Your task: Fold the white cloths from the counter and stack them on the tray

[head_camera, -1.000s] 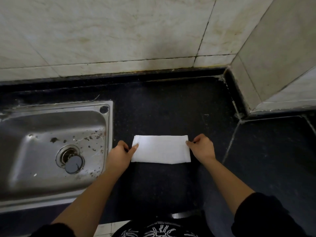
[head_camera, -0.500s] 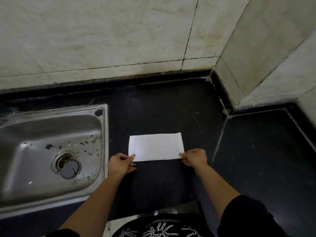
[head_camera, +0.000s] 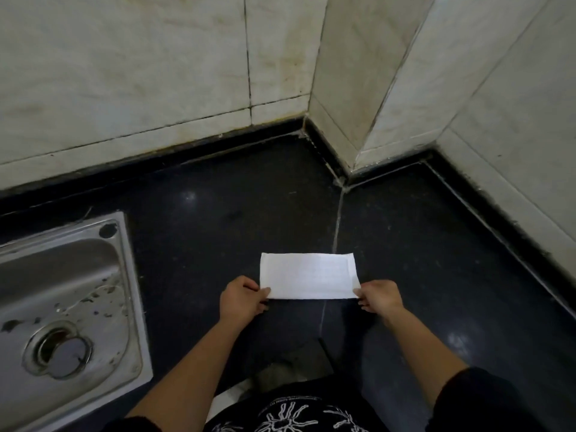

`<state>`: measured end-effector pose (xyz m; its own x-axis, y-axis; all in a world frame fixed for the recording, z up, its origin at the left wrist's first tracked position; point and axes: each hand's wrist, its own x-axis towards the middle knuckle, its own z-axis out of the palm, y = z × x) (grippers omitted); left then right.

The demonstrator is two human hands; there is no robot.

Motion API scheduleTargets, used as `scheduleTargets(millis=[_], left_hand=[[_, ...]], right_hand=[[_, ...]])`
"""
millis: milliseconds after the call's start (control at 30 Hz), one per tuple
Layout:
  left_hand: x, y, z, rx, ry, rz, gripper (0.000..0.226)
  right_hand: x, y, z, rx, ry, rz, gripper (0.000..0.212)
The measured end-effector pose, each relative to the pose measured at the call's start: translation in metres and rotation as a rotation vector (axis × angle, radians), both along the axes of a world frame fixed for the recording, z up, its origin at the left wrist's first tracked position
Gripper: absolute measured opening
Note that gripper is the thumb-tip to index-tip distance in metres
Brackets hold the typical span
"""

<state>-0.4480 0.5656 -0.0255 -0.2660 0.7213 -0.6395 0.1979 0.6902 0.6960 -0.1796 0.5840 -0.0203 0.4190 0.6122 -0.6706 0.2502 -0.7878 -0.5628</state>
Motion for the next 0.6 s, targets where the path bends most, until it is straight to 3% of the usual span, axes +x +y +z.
scheduleTargets(millis=[133, 300, 400, 500, 600], left_hand=[[0.008, -0.006, -0.004, 0.023, 0.121, -0.154, 0.024], [0.014, -0.004, -0.002, 0.209, 0.406, -0.438, 0.017], [0.019, 0.0, -0.005, 0.235, 0.401, -0.565, 0.02], [0.019, 0.004, -0.008, 0.215, 0.377, -0.603, 0.023], [0.018, 0.007, -0.008, 0.204, 0.377, -0.62, 0.024]], right_hand=[[0.012, -0.016, -0.006, 0.013, -0.021, -0.024, 0.005], [0.006, -0.015, -0.004, 0.069, -0.02, -0.051, 0.009], [0.004, -0.012, 0.0, 0.048, -0.056, -0.029, 0.017], [0.004, -0.01, 0.001, 0.034, -0.088, -0.007, 0.005], [0.004, -0.008, 0.003, 0.05, -0.065, 0.0, 0.019]])
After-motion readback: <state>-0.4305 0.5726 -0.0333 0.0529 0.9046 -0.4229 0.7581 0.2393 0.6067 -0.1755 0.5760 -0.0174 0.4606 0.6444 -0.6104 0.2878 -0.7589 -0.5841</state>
